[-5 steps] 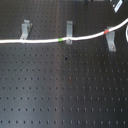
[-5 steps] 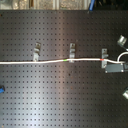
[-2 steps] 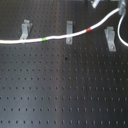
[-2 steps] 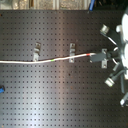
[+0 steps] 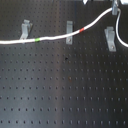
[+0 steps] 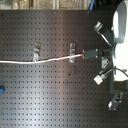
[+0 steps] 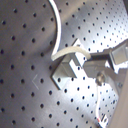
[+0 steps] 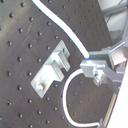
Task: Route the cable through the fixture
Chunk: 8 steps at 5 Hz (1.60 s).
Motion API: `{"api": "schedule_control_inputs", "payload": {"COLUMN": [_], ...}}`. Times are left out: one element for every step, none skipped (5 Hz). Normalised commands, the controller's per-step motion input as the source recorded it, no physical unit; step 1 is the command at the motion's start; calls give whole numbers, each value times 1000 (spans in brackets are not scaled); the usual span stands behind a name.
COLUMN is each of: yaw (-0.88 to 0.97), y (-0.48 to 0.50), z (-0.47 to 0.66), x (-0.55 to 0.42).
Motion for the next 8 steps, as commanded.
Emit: {"api": "schedule_control_inputs", "payload": {"yaw": [987,993,992,991,990,988,987,987], "y": [7,3,5,8,10,13,15,17], "z": [86,99,94,97,101,101,101,103], "x": [-40,-27,-22,-22,-21,-21,-20,-18]}}
